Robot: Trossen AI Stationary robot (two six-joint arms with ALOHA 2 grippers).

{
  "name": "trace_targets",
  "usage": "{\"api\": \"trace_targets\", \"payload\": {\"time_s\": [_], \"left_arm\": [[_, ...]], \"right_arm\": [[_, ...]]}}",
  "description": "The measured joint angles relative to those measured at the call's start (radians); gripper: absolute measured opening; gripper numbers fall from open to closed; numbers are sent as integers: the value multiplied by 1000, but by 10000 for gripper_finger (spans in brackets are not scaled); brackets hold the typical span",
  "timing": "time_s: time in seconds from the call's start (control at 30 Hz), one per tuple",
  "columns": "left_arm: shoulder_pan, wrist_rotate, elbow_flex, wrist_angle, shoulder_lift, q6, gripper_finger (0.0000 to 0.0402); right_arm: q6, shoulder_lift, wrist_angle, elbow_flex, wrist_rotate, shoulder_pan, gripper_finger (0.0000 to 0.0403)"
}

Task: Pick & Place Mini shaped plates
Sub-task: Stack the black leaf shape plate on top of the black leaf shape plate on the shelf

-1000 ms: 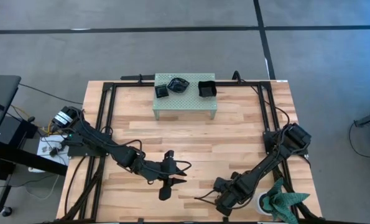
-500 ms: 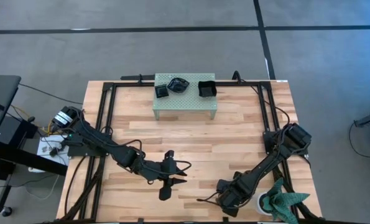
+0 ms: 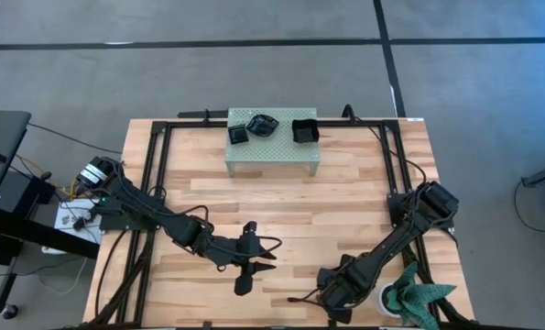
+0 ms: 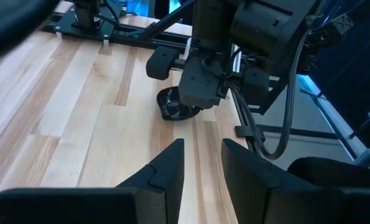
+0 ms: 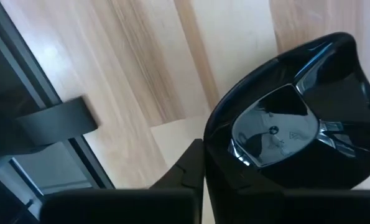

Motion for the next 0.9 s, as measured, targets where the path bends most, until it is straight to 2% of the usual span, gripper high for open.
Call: {"api": "trace_targets", "payload": {"time_s": [0.37, 0.5, 0.63, 0.9], "left_arm": [[0, 0, 0, 9, 0, 0, 108], [0, 0, 0, 11, 0, 0, 108], [0, 0, 0, 17, 0, 0, 108], [-8, 0, 0, 16, -5, -53, 108]], "right_arm": [[9, 0, -10, 12, 25, 1, 1], [-59, 0, -32, 63, 36, 2, 1], [-173, 0, -105, 142, 99, 2, 0], [-392, 0, -305, 258, 305, -21, 0]]}}
